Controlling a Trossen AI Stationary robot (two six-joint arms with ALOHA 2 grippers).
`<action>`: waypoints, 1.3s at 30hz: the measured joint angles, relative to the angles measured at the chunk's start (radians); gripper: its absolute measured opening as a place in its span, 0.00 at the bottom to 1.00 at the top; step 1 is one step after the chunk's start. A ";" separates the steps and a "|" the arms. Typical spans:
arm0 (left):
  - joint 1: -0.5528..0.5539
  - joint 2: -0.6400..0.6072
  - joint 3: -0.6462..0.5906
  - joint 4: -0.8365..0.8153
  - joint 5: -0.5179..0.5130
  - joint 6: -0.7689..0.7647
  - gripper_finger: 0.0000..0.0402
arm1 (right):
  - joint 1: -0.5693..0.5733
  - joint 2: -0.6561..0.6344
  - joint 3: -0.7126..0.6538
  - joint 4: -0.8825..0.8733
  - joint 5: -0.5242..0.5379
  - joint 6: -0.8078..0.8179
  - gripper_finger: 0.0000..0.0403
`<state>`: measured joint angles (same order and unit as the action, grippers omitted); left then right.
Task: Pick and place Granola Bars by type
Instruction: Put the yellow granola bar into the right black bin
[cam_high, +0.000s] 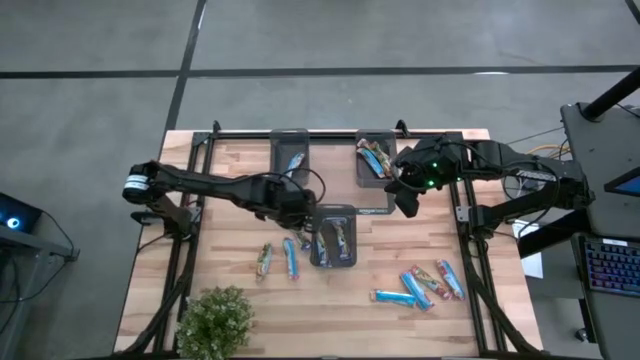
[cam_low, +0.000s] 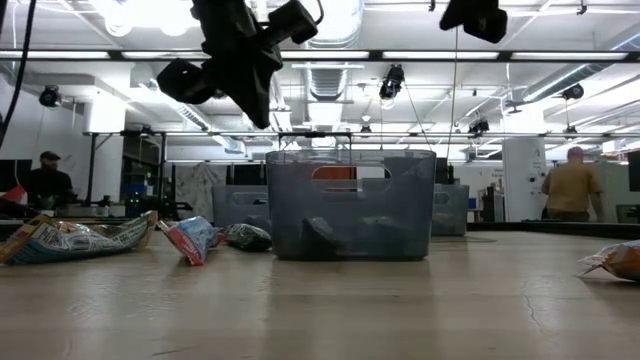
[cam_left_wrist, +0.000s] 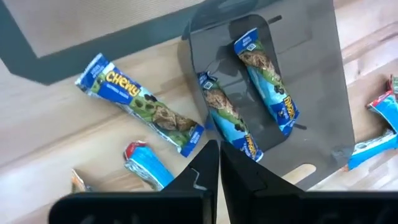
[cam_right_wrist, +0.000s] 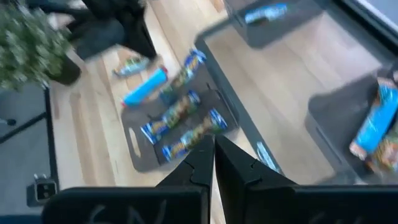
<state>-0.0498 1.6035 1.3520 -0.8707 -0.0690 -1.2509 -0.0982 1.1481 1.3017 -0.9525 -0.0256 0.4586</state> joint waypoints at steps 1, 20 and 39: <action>0.000 -0.002 -0.002 -0.001 -0.005 0.010 0.00 | 0.000 0.000 -0.002 -0.017 0.000 0.005 0.02; -0.067 -0.170 -0.016 0.006 -0.135 0.415 0.00 | 0.000 0.000 -0.009 -0.064 -0.002 0.013 0.02; -0.118 -0.622 -0.265 0.210 -0.250 0.800 0.00 | 0.007 0.000 -0.009 -0.065 -0.016 -0.081 0.02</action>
<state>-0.1677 0.9812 1.0874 -0.6608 -0.3187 -0.4510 -0.0916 1.1481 1.2922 -1.0175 -0.0411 0.3778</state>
